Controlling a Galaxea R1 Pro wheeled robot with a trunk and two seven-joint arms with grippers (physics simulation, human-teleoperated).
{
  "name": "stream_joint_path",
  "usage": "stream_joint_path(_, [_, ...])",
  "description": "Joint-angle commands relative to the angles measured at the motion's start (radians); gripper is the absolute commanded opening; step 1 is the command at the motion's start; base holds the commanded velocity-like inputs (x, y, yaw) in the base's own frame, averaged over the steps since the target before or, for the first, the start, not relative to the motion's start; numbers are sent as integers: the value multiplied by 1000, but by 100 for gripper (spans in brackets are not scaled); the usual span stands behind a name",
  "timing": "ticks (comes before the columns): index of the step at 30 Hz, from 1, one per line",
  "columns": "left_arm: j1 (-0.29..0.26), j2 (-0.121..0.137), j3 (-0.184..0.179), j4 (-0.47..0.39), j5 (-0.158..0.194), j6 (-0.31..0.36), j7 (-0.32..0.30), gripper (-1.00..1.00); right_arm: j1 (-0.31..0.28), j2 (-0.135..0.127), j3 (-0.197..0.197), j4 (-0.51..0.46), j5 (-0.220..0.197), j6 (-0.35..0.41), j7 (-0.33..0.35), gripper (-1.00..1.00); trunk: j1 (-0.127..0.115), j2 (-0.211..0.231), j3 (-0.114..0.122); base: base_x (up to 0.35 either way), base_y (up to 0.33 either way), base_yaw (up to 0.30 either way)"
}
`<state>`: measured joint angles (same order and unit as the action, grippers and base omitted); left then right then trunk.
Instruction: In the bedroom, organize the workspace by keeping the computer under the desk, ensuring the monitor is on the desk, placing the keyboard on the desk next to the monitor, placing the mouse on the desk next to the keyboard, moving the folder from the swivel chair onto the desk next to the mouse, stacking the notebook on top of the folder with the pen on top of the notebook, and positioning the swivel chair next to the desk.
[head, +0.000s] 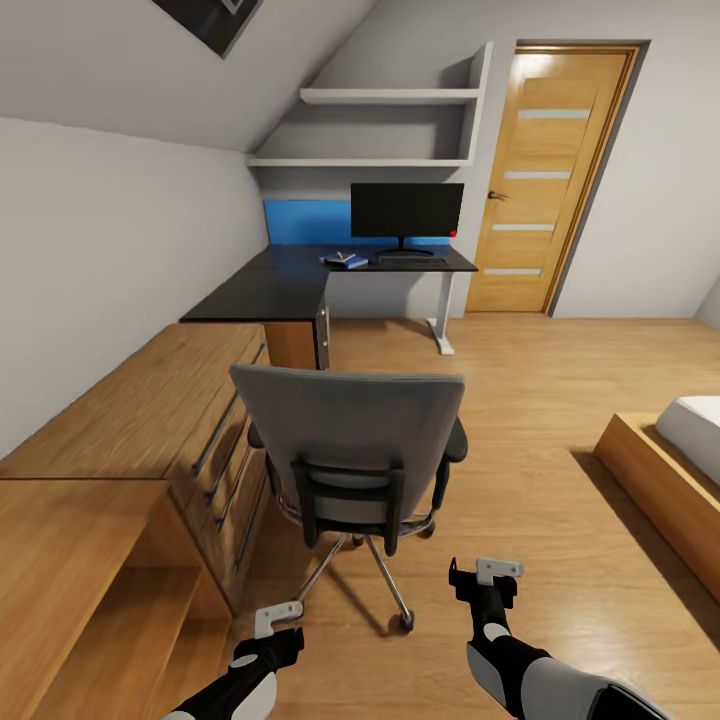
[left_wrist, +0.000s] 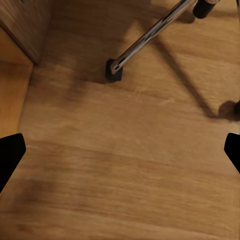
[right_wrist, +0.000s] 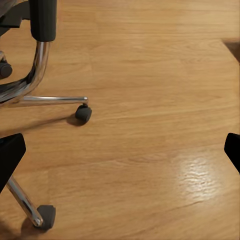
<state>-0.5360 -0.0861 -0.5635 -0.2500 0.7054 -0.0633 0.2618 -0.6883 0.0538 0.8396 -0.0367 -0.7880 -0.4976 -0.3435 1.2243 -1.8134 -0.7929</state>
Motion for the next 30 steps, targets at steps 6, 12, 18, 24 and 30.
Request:
stream_joint_path(6, [-1,-3,-9,1,9,-4,5,100,0,0,9,0,-5,-1,-5,100,23,-43,-20,0,0,0])
stream_joint_path(12, [-1,-7,-11,12,9,-4,5,100,0,0,9,0,-5,-1,-6,100,46,-85,-39,0,0,0])
stream_joint_path(18, [-1,-7,-12,13,9,-4,5,100,0,0,9,0,-5,-1,-5,100,69,-127,-57,0,0,0])
stream_joint_path(24, [-1,-6,-13,14,9,-4,5,100,0,9,8,2,-5,-1,-5,100,92,-169,-76,0,0,0])
stream_joint_path(30, [-1,-6,-13,14,9,-4,5,100,0,15,7,3,-4,-1,-5,100,115,-211,-95,0,0,0])
